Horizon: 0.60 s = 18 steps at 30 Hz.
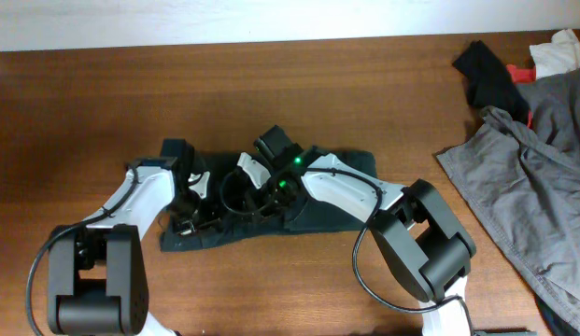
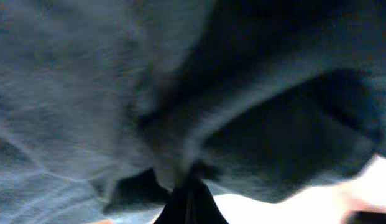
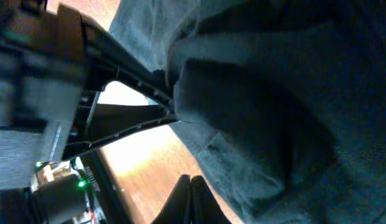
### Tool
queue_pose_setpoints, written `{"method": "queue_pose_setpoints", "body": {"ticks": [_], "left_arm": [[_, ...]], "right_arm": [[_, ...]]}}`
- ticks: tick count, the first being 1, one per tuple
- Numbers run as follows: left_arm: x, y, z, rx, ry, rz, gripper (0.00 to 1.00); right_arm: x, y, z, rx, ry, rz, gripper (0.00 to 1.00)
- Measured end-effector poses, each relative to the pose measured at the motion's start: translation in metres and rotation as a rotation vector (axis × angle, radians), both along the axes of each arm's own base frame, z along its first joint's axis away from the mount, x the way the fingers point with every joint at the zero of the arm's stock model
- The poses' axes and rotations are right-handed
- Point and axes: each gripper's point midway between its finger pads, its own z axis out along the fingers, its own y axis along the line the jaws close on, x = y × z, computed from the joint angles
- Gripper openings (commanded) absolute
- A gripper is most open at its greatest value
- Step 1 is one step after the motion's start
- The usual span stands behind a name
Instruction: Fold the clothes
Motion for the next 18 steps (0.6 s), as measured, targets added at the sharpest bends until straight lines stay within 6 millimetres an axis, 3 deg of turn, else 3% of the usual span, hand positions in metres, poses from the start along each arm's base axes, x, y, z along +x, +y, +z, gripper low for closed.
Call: {"method": "queue_pose_setpoints", "body": {"ticks": [11,18], "left_arm": [[-0.002,0.033,-0.005,0.092,0.024,0.082,0.00],[-0.003,0.036,-0.005,0.099,0.027,0.088,0.00]], "right_arm": [[0.014,-0.011,-0.014,-0.094,-0.073,-0.042,0.04],[0.015,-0.013,-0.018,-0.101,-0.084,-0.047,0.04]]}}
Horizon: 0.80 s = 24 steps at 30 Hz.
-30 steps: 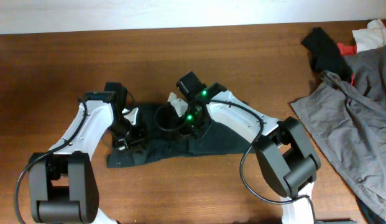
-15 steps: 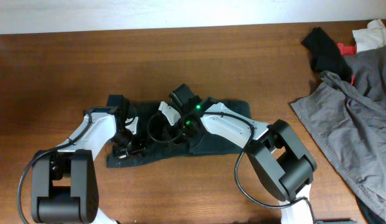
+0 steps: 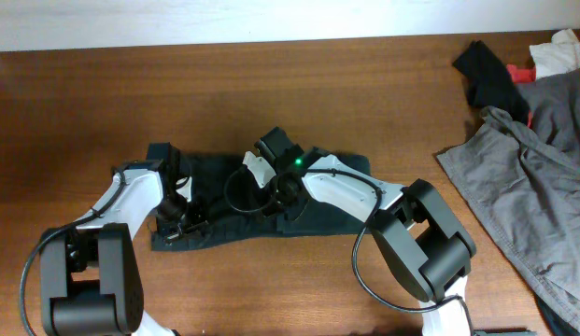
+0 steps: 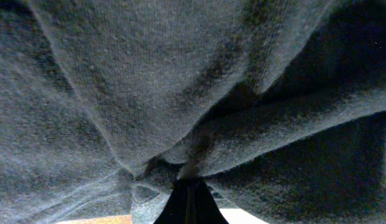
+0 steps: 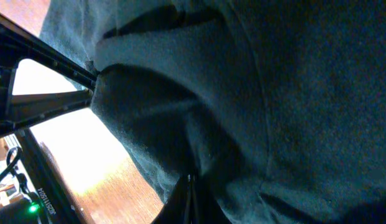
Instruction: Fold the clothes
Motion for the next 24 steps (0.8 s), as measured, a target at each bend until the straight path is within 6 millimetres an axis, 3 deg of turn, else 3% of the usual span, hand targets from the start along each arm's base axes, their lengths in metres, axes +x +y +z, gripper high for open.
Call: {"method": "queue_pose_setpoints", "body": {"ticks": [7,10,17,24], "left_arm": [[0.000,0.000,0.000,0.000,0.000,0.000,0.00],[0.000,0.000,0.000,0.000,0.000,0.000,0.00],[0.000,0.000,0.000,0.000,0.000,0.000,0.00],[0.000,0.000,0.000,0.000,0.000,0.000,0.00]], "right_arm": [[-0.010,0.030,0.035,0.259,0.060,0.092,0.04],[-0.021,0.031,0.043,0.302,0.123,0.118,0.04],[-0.027,0.024,0.020,0.159,0.102,0.084,0.04],[-0.031,0.040,0.001,0.082,-0.012,0.093,0.04]]}}
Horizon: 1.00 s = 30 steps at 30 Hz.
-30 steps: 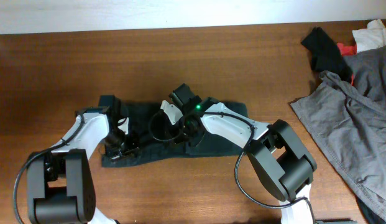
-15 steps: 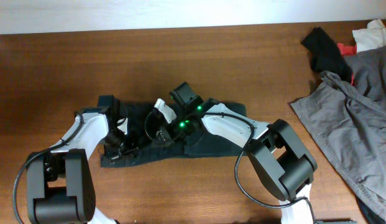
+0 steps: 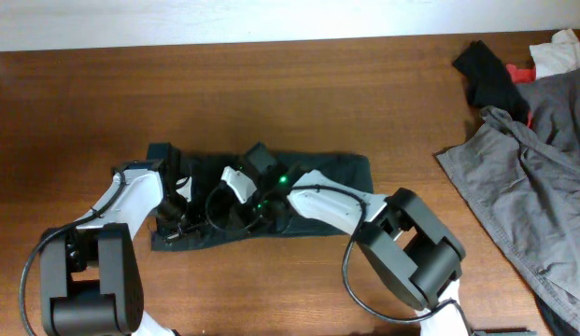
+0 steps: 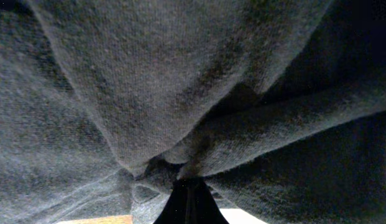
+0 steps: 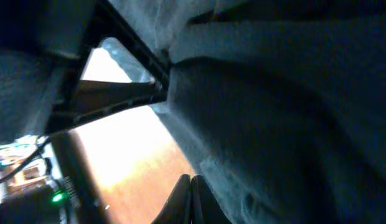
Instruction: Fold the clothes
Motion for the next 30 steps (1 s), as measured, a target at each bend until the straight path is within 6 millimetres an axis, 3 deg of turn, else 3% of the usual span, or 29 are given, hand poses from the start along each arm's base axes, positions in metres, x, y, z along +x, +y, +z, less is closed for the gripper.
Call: {"method": "queue_pose_setpoints", "body": {"ticks": [6,13,25,30], "left_arm": [[0.000,0.000,0.000,0.001,0.000,0.000,0.00],[-0.007,0.007,0.000,0.036,0.030,0.000,0.00],[-0.008,0.036,-0.002,0.190,0.041,0.045,0.00],[-0.006,0.038,0.005,0.201,0.048,0.047,0.00]], "right_arm": [[0.006,-0.010,-0.029,-0.098,0.006,-0.057,0.04],[0.006,-0.016,-0.031,-0.140,0.023,-0.077,0.04],[0.003,-0.025,-0.033,-0.174,0.057,-0.086,0.05],[0.002,-0.025,-0.031,-0.169,0.069,-0.087,0.15]]}}
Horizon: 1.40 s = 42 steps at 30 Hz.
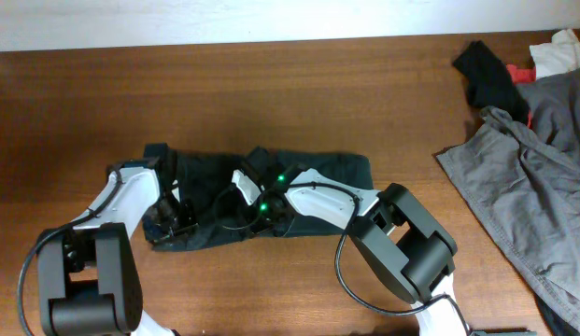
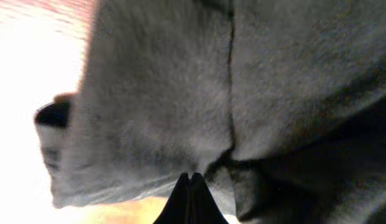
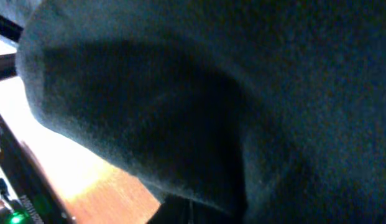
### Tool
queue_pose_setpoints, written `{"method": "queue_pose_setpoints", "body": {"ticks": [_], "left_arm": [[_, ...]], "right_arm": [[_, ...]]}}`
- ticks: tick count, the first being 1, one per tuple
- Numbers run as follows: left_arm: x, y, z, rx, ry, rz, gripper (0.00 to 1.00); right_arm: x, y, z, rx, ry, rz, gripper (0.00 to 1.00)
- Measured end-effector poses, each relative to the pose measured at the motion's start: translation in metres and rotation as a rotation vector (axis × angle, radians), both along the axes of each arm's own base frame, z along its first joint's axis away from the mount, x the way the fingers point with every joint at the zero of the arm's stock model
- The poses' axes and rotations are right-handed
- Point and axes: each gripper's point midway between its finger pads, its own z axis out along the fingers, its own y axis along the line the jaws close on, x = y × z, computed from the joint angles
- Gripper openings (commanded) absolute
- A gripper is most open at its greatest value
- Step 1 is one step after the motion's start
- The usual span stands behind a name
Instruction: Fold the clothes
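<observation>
A dark blue-grey garment (image 1: pixel 327 177) lies as a long band across the middle of the table. My left gripper (image 1: pixel 168 221) sits at its left end. In the left wrist view the left gripper (image 2: pixel 190 179) is shut, its tips pinching the garment (image 2: pixel 168 93) near a seam and a loose edge. My right gripper (image 1: pixel 257 211) is low over the band's middle. In the right wrist view the garment (image 3: pixel 255 74) fills the frame and drapes over the shut right gripper (image 3: pixel 191 206), whose tips barely show.
A heap of grey clothing (image 1: pixel 542 205) covers the table's right side, with a black piece (image 1: pixel 490 75), a red scrap and a white piece (image 1: pixel 560 51) at the far right corner. Both arms' white links (image 1: pixel 336 201) cross the near half of the table.
My left gripper sits a little farther left and lower, and its view now shows the garment's edge and bright table instead of only bunched folds. My right gripper is slightly farther right, buried under cloth.
At first both grippers were shut on bunched cloth near the garment's middle-left. Then the left gripper was farther left and the band reached farther that way. Then the right gripper was farther left too. Now the garment lies flatter, both grippers still shut on it.
</observation>
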Motion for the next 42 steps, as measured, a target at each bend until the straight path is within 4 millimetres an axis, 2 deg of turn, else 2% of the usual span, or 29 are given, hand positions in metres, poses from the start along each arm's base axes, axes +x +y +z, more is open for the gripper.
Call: {"method": "queue_pose_setpoints", "body": {"ticks": [4,7,8,9,10,13,16,21,24,28,31,34,39,42], "left_arm": [[0.032,0.000,0.027,0.001,-0.096,0.001,0.00],[0.061,-0.003,0.064,-0.023,-0.219,0.002,0.00],[0.068,-0.007,0.078,-0.042,-0.264,0.002,0.00],[0.074,-0.010,0.089,-0.063,-0.298,0.003,0.00],[0.077,-0.015,0.098,-0.090,-0.326,0.002,0.00],[0.074,-0.026,0.107,-0.153,-0.335,0.004,0.00],[0.069,-0.036,0.101,-0.213,-0.312,0.007,0.00],[0.063,-0.056,0.076,-0.335,-0.292,0.013,0.00],[0.053,-0.069,0.057,-0.414,-0.265,0.021,0.00],[0.034,-0.078,0.034,-0.472,-0.230,0.034,0.00],[0.027,-0.081,0.019,-0.491,-0.237,0.034,0.00],[0.022,-0.082,0.009,-0.498,-0.238,0.034,0.00],[0.008,-0.081,-0.001,-0.486,-0.204,0.042,0.00],[0.002,-0.073,-0.008,-0.437,-0.189,0.042,0.00]], "right_arm": [[-0.001,-0.001,0.005,0.011,0.012,0.006,0.20],[0.001,-0.002,0.015,0.022,0.008,0.005,0.20],[0.002,-0.002,0.022,0.032,-0.002,0.005,0.16],[0.003,-0.001,0.029,0.043,-0.015,0.006,0.06],[0.004,0.000,0.037,0.058,-0.031,0.009,0.04],[0.008,0.004,0.063,0.101,-0.067,0.007,0.04],[0.012,0.007,0.078,0.127,-0.088,0.002,0.04],[0.023,-0.003,0.078,0.120,-0.082,-0.036,0.04],[0.039,-0.023,0.075,0.099,-0.066,-0.088,0.04],[0.061,-0.064,0.069,0.059,-0.044,-0.152,0.04],[0.072,-0.090,0.066,0.036,-0.030,-0.186,0.04],[0.075,-0.107,0.064,0.020,-0.020,-0.194,0.04],[0.075,-0.119,0.060,-0.017,-0.027,-0.184,0.04],[0.075,-0.123,0.058,-0.040,-0.038,-0.178,0.04]]}}
